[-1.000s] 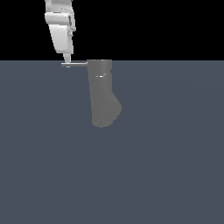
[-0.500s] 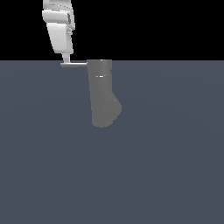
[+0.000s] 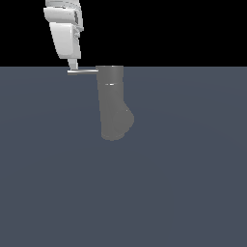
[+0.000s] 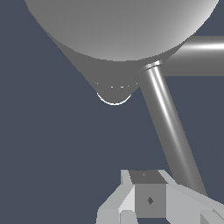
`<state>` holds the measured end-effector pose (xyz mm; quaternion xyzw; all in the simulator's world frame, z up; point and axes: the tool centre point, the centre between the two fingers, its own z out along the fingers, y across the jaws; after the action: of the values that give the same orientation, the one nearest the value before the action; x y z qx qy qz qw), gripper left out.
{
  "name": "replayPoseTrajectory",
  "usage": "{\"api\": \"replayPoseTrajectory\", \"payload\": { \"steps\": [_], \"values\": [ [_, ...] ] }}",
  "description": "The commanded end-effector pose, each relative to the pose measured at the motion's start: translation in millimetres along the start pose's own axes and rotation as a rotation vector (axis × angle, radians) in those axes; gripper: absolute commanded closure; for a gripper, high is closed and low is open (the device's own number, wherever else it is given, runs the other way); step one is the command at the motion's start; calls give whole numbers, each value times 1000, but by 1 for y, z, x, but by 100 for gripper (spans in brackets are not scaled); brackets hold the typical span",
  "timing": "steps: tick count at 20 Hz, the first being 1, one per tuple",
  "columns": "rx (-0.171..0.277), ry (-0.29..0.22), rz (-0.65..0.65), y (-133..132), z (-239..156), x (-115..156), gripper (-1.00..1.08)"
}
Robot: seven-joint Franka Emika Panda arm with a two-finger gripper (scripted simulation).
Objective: Turn on the faucet by rotating a designated handle.
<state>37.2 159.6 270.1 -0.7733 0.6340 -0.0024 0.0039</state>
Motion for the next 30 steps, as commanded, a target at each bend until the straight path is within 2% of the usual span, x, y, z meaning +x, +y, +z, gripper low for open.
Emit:
{"api": "replayPoseTrajectory", "payload": {
  "steps": [1, 11, 13, 30],
  "values": [
    [-9, 1, -1, 11, 0, 0, 108],
    [-9, 1, -1, 38, 0, 1, 108],
    [-3, 2, -11, 33, 0, -5, 108],
    [-7, 1, -4, 81, -1, 48, 108]
  ]
}}
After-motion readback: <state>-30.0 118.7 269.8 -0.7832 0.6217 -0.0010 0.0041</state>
